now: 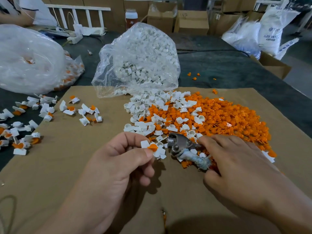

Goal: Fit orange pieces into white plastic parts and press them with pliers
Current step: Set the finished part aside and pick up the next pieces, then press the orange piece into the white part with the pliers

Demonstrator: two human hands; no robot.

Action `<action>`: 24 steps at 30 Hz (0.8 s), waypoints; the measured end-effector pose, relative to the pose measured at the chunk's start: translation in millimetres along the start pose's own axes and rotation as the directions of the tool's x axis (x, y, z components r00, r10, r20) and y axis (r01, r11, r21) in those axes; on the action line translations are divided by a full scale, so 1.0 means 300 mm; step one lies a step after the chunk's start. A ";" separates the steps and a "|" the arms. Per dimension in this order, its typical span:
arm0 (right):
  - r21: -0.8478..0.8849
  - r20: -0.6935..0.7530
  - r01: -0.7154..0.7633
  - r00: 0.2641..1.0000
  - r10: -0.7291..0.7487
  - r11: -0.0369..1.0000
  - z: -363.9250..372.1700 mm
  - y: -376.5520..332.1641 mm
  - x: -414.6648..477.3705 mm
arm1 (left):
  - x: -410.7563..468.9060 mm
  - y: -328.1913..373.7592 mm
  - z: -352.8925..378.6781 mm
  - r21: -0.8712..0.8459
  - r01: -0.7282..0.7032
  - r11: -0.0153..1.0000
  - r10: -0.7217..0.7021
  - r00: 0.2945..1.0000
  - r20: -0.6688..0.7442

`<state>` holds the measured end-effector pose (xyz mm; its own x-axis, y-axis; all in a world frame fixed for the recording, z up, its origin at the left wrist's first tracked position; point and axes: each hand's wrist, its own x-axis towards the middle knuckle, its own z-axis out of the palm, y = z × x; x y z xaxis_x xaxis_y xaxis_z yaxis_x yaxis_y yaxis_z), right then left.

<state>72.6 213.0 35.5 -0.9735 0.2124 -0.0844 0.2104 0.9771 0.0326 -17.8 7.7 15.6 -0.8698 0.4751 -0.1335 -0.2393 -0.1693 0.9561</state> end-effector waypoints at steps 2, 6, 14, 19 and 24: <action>-0.007 -0.002 0.005 1.000 -0.005 1.000 0.007 0.012 0.000 | 0.004 0.002 -0.001 -0.030 0.017 0.999 -0.018 1.000 -0.008; -0.035 -0.001 -0.022 1.000 0.022 0.999 0.013 0.020 0.008 | 0.006 0.006 -0.006 -0.049 0.049 0.998 -0.049 0.999 0.005; 0.035 -0.175 -0.024 0.984 0.030 0.999 0.009 0.004 0.028 | 0.010 0.006 -0.012 -0.066 0.029 0.997 -0.029 1.000 -0.005; 0.287 -0.303 0.041 0.952 0.050 0.957 -0.013 0.010 0.023 | 0.012 0.018 -0.012 -0.086 -0.011 0.996 0.007 0.999 -0.038; 0.300 -0.281 0.165 0.956 -0.078 0.940 -0.021 -0.028 0.000 | 0.013 0.019 -0.004 -0.118 -0.091 0.989 0.083 0.994 -0.067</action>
<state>70.4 204.7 41.7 -0.9727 0.1228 0.1969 0.0638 0.9572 -0.2822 -23.1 7.6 20.3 -0.9137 0.4003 -0.0706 -0.2086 -0.3125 0.9267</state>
